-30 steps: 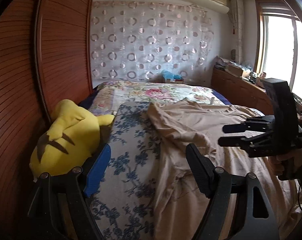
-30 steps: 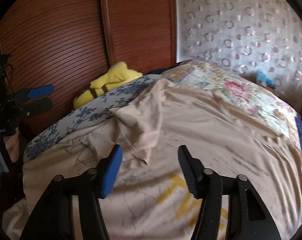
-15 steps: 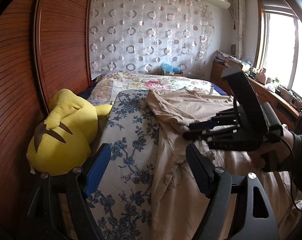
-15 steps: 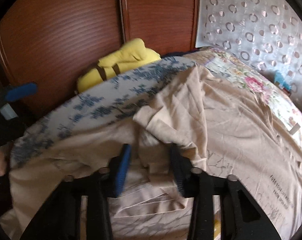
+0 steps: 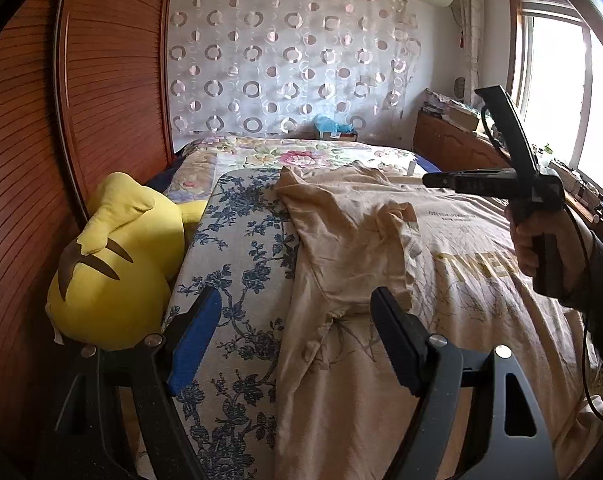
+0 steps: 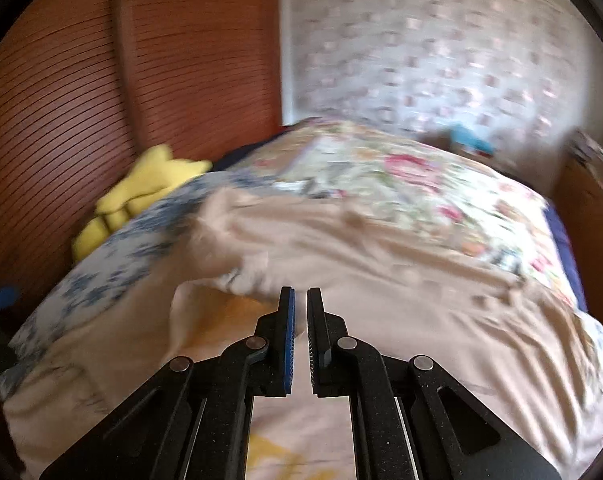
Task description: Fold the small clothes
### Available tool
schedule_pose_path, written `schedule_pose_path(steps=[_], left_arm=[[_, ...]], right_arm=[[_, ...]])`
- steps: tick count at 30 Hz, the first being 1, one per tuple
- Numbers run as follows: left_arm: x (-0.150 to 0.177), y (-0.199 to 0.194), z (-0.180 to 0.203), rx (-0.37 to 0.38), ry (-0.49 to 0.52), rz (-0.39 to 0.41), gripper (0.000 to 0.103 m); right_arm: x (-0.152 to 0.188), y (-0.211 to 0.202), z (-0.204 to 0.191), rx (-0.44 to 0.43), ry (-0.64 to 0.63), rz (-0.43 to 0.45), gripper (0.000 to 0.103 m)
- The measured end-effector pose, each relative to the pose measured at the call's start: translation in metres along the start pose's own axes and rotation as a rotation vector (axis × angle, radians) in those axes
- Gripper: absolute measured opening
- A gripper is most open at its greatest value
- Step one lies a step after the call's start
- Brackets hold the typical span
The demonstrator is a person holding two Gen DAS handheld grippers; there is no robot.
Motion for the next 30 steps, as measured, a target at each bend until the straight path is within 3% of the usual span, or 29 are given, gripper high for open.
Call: schedule_pose_path(steps=[3,4,6,8,20,22,24,26,30], left_arm=[[0.0,0.002,0.003,0.003,0.006,-0.007,0.078],[0.001,0.002,0.004,0.003,0.009,-0.01,0.078],[0.001,0.003,0.007,0.002,0.012,-0.017,0.078],[0.001,0.004,0.008,0.003,0.013,-0.021,0.078],[0.007,0.02,0.007,-0.009,0.004,-0.076,0.078],[0.009,0.023,0.007,-0.012,0.007,-0.085,0.078],[0.009,0.026,0.007,-0.014,0.01,-0.094,0.078],[0.01,0.028,0.007,-0.016,0.012,-0.1,0.078],[0.011,0.031,0.008,-0.023,0.018,-0.121,0.078]], right_arm=[[0.006,0.009,0.01,0.006,0.034,-0.02,0.008],[0.007,0.011,0.011,0.014,0.034,-0.022,0.012],[0.008,0.016,0.005,-0.021,0.035,-0.014,0.03],[0.0,0.015,0.0,-0.074,0.041,-0.016,0.034],[-0.006,0.069,0.009,-0.144,0.096,-0.146,0.035],[-0.009,0.068,0.007,-0.168,0.077,-0.145,0.031],[-0.011,0.064,0.004,-0.192,0.053,-0.152,0.013],[-0.013,0.056,-0.001,-0.195,0.033,-0.137,0.004],[-0.02,0.034,0.008,-0.208,0.043,-0.058,0.002]])
Point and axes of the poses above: each gripper's, at about its wrist camera, not at the fingertips, and y roughly the way its jaws point, z to its right, x to its underside, the point moved 6 cm from there along y, roughly the way its jaws point
